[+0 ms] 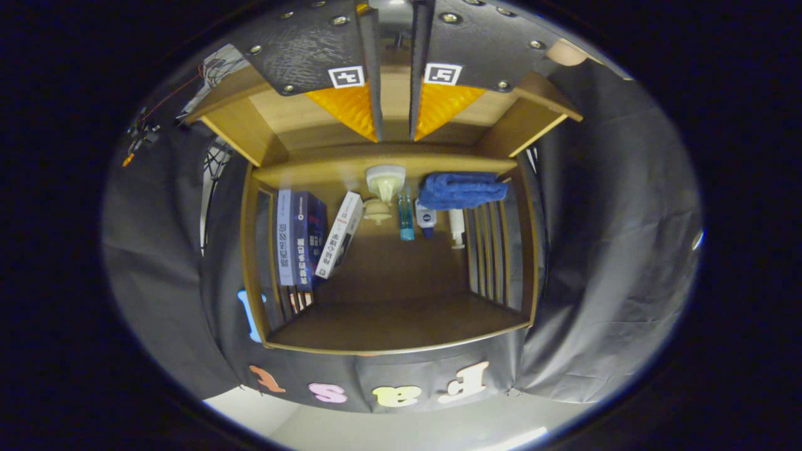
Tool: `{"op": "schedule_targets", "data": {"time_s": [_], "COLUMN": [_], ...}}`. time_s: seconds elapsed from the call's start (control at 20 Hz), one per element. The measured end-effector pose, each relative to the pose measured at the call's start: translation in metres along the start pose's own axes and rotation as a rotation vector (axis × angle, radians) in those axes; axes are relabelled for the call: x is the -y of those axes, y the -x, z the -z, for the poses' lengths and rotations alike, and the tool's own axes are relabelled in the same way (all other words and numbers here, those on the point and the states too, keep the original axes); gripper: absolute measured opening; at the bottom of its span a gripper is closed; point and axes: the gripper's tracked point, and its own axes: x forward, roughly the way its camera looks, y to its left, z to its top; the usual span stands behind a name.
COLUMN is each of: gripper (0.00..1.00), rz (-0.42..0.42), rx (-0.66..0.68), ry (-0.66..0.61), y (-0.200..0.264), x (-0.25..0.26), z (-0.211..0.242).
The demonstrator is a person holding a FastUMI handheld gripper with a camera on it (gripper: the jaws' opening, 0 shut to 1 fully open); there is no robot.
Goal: Pull open the drawer, take out the items inside it, and place them on the countertop above the cabinet.
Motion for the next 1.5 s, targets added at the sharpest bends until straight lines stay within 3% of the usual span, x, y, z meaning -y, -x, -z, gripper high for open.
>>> {"op": "schedule_targets", "data": {"time_s": [0.35,0.45,0.85,1.15,1.5], "gripper": [0.21,0.25,1.00,0.97,0.98], "rz": [0.012,0.014,0.045,0.101,0.073], "rx": [-0.092,-0.107,-0.120,-0.105,-0.109], "ry": [0.004,-0.004,-0.007,0.028,0.034], "y": [0.022,0.017,-0.005,-0.011,-0.033], "x": [-0.006,-0.006,-0.001,0.004,0.012], "z": [0.066,0.077,0.100,0.102,0.096]}}
